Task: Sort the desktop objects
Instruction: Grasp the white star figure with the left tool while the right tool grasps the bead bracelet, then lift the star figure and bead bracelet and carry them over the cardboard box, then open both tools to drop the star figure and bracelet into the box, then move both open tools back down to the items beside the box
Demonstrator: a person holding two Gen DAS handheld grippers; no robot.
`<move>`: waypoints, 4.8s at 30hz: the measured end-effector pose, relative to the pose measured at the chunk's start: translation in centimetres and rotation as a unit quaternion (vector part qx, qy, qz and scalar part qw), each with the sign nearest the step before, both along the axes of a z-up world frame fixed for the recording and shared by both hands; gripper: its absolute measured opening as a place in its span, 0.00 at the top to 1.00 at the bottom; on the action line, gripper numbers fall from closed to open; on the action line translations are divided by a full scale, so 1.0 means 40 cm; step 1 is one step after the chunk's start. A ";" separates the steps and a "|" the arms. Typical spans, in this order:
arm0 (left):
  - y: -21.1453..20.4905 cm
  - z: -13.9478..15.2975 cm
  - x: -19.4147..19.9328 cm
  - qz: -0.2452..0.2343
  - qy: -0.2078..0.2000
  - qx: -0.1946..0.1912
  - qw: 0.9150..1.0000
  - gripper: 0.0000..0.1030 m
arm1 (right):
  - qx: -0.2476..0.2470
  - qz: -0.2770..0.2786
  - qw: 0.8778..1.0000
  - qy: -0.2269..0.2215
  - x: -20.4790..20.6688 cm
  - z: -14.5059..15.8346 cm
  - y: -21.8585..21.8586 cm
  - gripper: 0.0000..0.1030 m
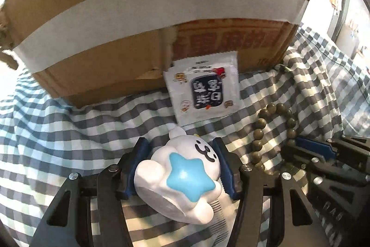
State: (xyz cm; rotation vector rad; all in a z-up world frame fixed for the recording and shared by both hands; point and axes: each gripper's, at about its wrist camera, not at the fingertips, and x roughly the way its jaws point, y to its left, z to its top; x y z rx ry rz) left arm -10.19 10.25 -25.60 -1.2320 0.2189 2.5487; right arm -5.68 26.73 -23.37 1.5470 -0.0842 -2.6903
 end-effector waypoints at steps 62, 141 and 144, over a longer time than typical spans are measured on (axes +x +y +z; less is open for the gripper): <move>-0.167 0.663 0.055 -0.001 0.269 0.112 0.956 0.44 | -0.056 0.065 0.914 0.397 0.074 0.702 -0.060 0.90; -0.161 0.487 -0.011 0.080 0.199 0.086 0.973 0.08 | -0.062 0.024 0.944 0.324 -0.014 0.454 0.019 0.45; -0.150 0.451 0.002 0.082 0.183 0.084 0.976 0.08 | -0.065 0.021 0.948 0.311 0.001 0.425 0.026 0.45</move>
